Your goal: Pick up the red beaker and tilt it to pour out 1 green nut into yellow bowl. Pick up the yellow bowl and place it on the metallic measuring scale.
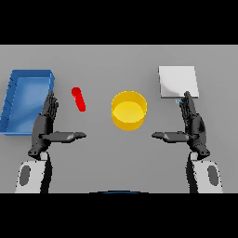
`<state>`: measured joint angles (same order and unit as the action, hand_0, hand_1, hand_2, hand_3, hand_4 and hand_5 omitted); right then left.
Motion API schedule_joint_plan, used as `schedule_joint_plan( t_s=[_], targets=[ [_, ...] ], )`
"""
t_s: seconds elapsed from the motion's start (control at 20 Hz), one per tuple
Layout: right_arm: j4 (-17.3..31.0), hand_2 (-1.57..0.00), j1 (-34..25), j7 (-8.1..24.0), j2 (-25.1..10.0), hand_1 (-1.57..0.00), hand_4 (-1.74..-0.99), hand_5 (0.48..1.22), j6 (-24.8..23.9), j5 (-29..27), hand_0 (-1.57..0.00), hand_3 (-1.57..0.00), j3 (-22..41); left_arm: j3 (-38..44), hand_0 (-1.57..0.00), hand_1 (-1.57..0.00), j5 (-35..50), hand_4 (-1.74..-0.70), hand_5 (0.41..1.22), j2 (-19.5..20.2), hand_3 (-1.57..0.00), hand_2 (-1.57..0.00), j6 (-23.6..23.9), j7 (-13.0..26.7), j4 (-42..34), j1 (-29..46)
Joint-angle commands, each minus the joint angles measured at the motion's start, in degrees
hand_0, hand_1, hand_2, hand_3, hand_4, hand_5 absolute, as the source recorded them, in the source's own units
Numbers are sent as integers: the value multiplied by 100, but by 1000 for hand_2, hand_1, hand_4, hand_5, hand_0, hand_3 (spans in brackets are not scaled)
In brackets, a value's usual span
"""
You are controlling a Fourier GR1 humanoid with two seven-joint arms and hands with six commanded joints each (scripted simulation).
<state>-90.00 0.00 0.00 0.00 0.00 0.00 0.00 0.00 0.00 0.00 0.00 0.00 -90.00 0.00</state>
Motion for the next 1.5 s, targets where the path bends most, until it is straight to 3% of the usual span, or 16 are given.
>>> schedule_joint_plan(
  t_s=[0.0, 0.25, 0.3, 0.4, 0.55, 0.7, 1.05, 1.45],
  targets=[
    [2, 1, -4, 2, -4, 1, -1245, 681, -4, -5, 1, 1, -5, -5, 1, 1, -2, -1204, 652, -6, 1, 1, 7, -2, -4, 4],
    [39, 1, -77, 61, -17, 1, -1245, 681, -17, -23, 1, 1, -36, -70, 1, 1, -50, -1204, 652, -60, 1, 1, 47, 30, -82, 31],
    [-143, 1, 147, -400, -301, 1, -1245, 681, -98, 544, 1, 1, 173, -278, 1, 1, -335, -1204, 652, 99, 1, 1, 15, -10, -338, 225],
    [-492, 1, 506, -745, -449, 1, -1239, 679, -198, 1156, 1, 1, 511, -515, 1, 1, -646, -1212, 650, 236, 1, 1, 5, 20, -704, 471],
    [-767, 1, 655, -631, -495, 1, -1235, 678, -273, 1431, 1, 1, 654, -676, 1, 1, -815, -1224, 660, 286, 1, 1, -13, 338, -928, 595],
    [-765, 1, 558, -504, -524, 1, -1250, 681, -192, 1346, 1, 1, 627, -747, 1, 1, -900, -1239, 668, 287, 1, 1, -52, 344, -816, 521],
    [-731, 1, 576, -675, -423, 1, -1304, 678, -46, 1087, 1, 1, 606, -562, 1, 1, -881, -1377, 738, 201, 1, 1, -95, 303, 375, -442],
    [-825, 1, 668, -556, -436, 1, -1341, 689, -12, 994, 1, 1, 548, -93, 1, 1, -825, -1339, 717, 213, 1, 1, 11, 78, 1867, -1502]
  ],
)
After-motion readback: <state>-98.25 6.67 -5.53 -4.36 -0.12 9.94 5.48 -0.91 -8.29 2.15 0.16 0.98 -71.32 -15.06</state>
